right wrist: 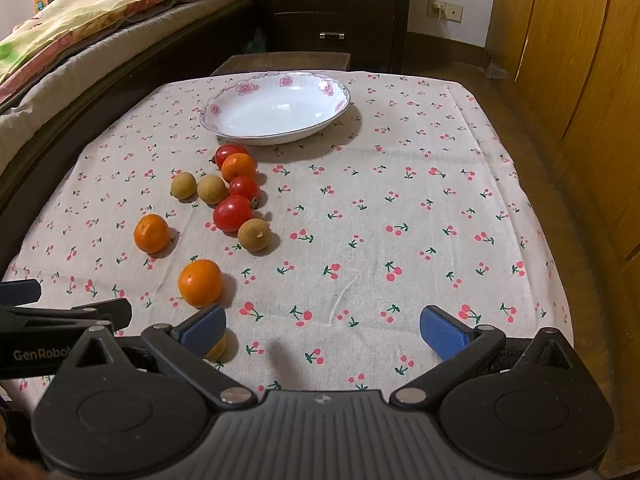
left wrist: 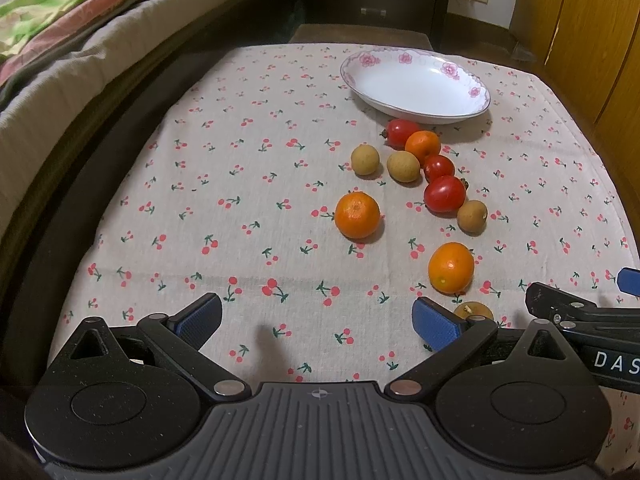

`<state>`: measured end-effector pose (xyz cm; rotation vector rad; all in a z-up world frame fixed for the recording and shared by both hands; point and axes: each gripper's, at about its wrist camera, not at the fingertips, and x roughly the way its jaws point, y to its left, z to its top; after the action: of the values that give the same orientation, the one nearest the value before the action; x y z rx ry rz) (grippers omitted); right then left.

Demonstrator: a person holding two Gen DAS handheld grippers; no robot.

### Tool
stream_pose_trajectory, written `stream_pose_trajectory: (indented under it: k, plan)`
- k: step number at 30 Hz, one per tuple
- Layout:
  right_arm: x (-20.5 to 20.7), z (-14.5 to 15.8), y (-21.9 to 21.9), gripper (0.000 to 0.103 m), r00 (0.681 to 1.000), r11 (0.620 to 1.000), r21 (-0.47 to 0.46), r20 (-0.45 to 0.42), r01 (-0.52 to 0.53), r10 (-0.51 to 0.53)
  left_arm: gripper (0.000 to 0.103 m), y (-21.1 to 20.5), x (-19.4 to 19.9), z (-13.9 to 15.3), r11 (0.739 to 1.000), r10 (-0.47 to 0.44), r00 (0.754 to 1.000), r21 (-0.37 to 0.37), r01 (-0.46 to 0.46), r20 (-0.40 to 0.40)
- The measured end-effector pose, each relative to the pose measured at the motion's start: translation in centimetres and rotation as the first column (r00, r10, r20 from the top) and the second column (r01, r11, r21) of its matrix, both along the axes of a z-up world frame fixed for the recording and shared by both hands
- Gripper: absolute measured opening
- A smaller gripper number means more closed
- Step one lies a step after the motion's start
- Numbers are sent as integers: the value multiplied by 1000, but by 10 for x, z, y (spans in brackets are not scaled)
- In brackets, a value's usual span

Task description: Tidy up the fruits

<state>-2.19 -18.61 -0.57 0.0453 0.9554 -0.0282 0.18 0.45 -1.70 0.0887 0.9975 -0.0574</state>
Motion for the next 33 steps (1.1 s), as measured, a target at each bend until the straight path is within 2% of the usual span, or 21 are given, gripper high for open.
stream_pose_trajectory:
  k: [33]
  plan:
    - [1,-4,2,103,1000,1000,12,-23,-2,2,101,2,3,0,1000,8,999,-4,-9,-34]
